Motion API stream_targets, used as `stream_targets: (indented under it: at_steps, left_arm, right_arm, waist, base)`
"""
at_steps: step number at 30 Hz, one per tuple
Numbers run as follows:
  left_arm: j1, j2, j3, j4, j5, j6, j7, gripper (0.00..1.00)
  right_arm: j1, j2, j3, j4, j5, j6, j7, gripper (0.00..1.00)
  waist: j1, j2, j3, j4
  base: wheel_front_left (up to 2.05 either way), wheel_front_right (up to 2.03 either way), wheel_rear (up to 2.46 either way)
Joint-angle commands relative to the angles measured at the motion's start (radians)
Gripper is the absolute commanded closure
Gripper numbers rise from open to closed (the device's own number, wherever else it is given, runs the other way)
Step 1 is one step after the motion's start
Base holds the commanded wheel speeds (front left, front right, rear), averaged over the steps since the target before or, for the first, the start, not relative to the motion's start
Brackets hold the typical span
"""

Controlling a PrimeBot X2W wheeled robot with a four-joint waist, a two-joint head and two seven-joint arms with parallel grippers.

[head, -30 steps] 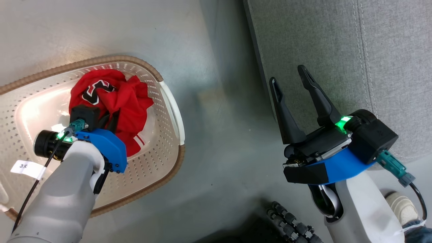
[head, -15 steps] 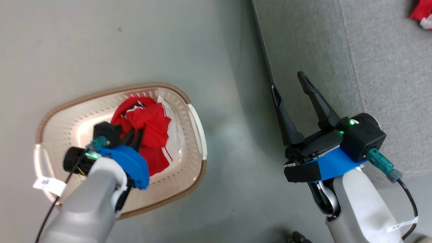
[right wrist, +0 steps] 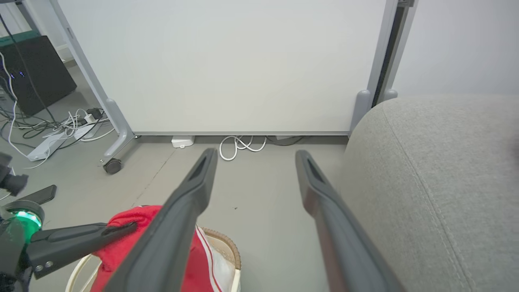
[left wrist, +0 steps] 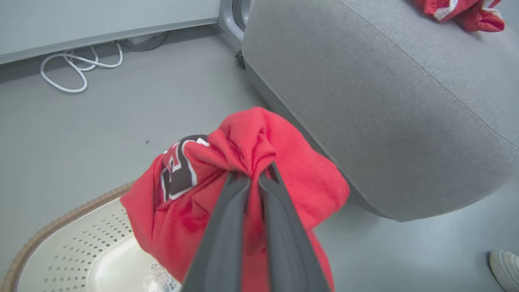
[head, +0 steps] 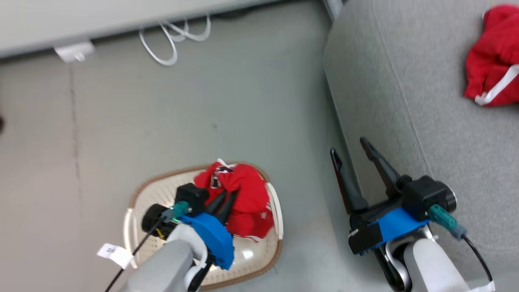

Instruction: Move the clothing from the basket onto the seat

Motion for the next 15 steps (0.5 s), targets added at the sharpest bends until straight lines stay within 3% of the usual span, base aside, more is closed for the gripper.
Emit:
stream_targets:
  at_steps: [1, 10, 15]
  left_arm:
    - [0.016, -0.003, -0.004, -0.011, 0.009, -0.002, -0.003, 1.00]
    - [0.025, -0.020, 0.017, -0.140, 0.089, -0.002, -0.003, 1.00]
    - [-0.027, -0.023, -0.020, -0.177, 0.109, -0.002, -0.003, 1.00]
  right_arm:
    - [0.019, -0.002, -0.004, 0.001, -0.004, 0.001, 0.004, 0.00]
    - [0.114, -0.002, -0.005, -0.025, 0.003, 0.001, 0.058, 0.00]
    - [0.145, -0.002, 0.000, -0.032, 0.008, 0.001, 0.079, 0.00]
  waist:
    - [0.0003, -0.0001, -0.123, 0.072]
    - [0.0003, -0.0001, -0.273, 0.125]
    - [0.0003, -0.0001, -0.312, 0.147]
  base:
    - [0.00, 0.00, 0.00]
    - [0.00, 0.00, 0.00]
    - [0.00, 0.00, 0.00]
